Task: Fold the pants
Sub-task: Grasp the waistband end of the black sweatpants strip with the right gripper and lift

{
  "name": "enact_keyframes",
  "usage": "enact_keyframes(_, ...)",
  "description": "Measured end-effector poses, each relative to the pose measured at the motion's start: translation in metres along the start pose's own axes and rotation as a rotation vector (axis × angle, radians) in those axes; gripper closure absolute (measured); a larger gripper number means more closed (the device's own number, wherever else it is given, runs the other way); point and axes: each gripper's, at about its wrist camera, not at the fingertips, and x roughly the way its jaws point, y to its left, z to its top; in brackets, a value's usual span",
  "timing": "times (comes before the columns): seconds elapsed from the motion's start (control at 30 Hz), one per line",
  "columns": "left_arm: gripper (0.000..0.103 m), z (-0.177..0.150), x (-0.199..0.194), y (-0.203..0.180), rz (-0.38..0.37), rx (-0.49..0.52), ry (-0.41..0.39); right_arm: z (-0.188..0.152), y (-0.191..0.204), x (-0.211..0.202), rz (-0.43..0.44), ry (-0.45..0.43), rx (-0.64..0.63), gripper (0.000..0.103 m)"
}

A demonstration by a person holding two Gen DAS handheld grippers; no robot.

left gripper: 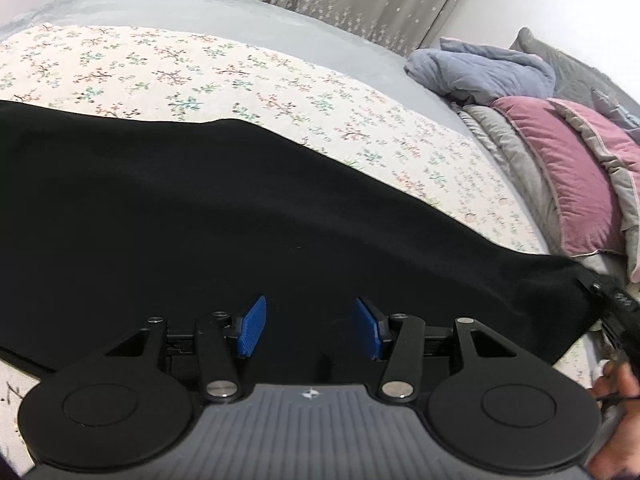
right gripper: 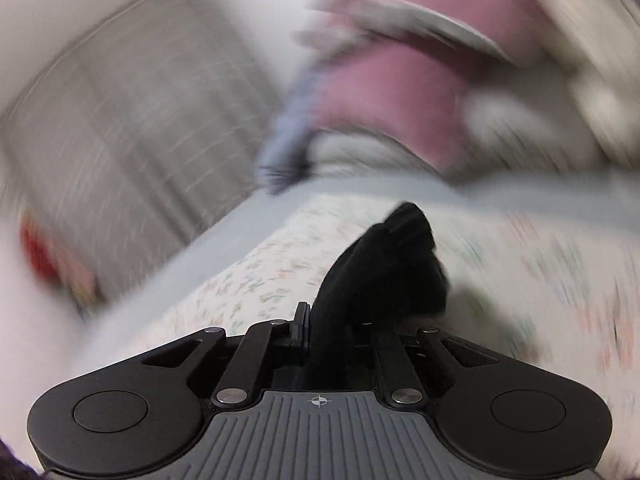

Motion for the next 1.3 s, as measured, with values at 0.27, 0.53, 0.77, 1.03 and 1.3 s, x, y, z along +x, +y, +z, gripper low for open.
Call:
enact_keyframes(0.27,0.058,0.003,0.008,0.014,-0.116,-0.115,0.034,-0.094,0.136,-0.013,0.171,0.020,-0.925,0.092)
enact_keyframes(0.53,0.053,-0.003,0.021,0.026,-0.218,-0.239,0.096,-0.183,0.167,-0.019,0.135,0.075,-1.320,0.092)
enact_keyframes(0.77,0.048,-0.003,0.025,0.020,-0.252,-0.240,0.104,-0.182,0.170,-0.023,0.146,0.100,-1.300,0.091)
enact_keyframes(1.03,0.040,-0.002,0.033,0.025,-0.320,-0.308,0.104,-0.172,0.166,-0.013,0.156,0.090,-1.252,0.087)
enact_keyframes(1.3,0.032,0.000,0.049,0.016,-0.408,-0.368,0.134,-0.163,0.166,-0.009,0.168,0.099,-1.162,0.067)
